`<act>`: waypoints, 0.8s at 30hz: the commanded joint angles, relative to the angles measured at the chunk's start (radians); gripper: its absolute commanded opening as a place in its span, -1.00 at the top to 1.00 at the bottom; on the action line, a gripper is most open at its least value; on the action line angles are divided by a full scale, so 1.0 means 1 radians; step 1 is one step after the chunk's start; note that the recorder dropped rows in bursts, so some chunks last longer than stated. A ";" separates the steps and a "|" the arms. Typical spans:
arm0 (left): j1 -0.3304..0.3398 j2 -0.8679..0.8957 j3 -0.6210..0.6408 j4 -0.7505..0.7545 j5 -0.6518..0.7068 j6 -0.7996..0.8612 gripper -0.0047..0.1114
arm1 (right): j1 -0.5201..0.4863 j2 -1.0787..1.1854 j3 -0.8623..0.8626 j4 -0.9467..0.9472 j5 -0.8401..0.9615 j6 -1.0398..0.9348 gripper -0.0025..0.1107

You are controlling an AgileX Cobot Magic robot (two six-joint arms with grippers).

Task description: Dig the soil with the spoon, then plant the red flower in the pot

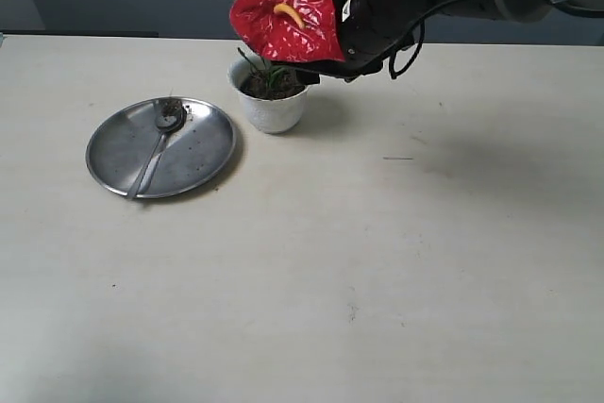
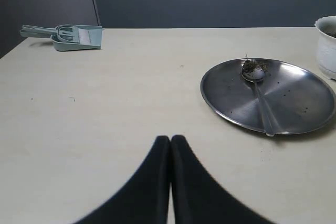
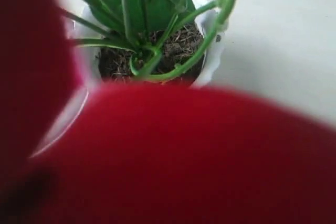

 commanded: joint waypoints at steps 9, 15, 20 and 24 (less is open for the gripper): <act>-0.005 -0.005 0.005 0.000 -0.009 -0.001 0.91 | 0.001 -0.070 0.047 0.068 -0.016 -0.044 -0.02; -0.005 -0.005 0.005 0.000 -0.009 -0.001 0.91 | -0.001 -0.164 0.163 0.066 -0.112 -0.044 -0.02; -0.005 -0.005 0.005 0.000 -0.009 -0.001 0.91 | 0.007 -0.185 0.179 0.068 -0.097 -0.040 -0.02; -0.005 -0.005 0.005 0.000 -0.009 -0.001 0.91 | 0.007 -0.193 0.179 0.078 -0.036 -0.040 -0.02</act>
